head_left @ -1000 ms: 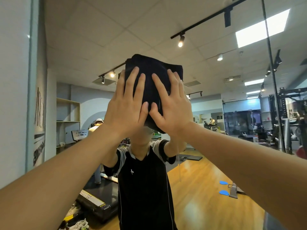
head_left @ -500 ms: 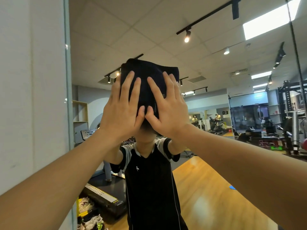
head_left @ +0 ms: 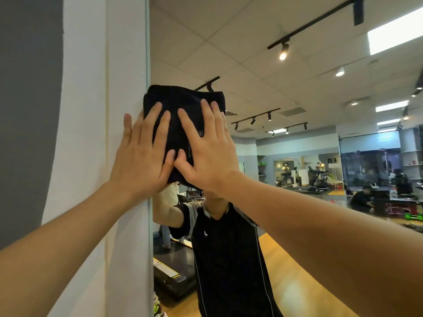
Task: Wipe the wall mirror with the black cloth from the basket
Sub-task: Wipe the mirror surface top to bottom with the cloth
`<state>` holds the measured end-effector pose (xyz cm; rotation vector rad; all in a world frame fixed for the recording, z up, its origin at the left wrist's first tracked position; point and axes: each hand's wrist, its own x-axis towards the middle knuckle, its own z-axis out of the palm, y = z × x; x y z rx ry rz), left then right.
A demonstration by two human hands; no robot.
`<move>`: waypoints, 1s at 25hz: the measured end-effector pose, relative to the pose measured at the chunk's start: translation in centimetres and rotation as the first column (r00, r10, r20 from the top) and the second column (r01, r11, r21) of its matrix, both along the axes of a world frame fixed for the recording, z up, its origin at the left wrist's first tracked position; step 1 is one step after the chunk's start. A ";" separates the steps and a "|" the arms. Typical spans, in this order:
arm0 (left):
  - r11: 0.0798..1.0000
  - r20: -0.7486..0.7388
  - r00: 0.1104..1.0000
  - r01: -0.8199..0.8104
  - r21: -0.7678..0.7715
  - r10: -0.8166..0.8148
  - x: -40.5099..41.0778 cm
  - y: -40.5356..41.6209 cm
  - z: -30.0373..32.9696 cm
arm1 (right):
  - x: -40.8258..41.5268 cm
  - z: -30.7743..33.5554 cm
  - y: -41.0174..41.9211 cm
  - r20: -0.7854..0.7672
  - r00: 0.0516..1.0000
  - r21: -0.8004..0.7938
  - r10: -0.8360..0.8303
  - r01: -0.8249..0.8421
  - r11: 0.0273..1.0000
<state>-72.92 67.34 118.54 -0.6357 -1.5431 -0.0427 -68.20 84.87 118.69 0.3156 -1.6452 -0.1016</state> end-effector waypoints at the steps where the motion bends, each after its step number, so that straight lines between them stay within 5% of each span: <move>1: 1.000 -0.004 1.000 -0.007 -0.014 0.007 -0.1 -0.5 0.1 | -0.1 0.0 -0.3 0.003 1.000 0.000 -0.001 0.001 1.000; 12: 0.993 0.129 0.989 0.058 0.098 -0.071 1.9 4.0 -2.0 | 0.8 -0.7 3.6 0.085 0.996 0.110 0.010 -0.019 0.994; 25: 0.967 0.282 0.928 0.206 0.153 -0.242 8.8 22.6 -6.9 | 7.8 -4.0 22.7 0.109 0.994 0.178 0.016 -0.035 0.983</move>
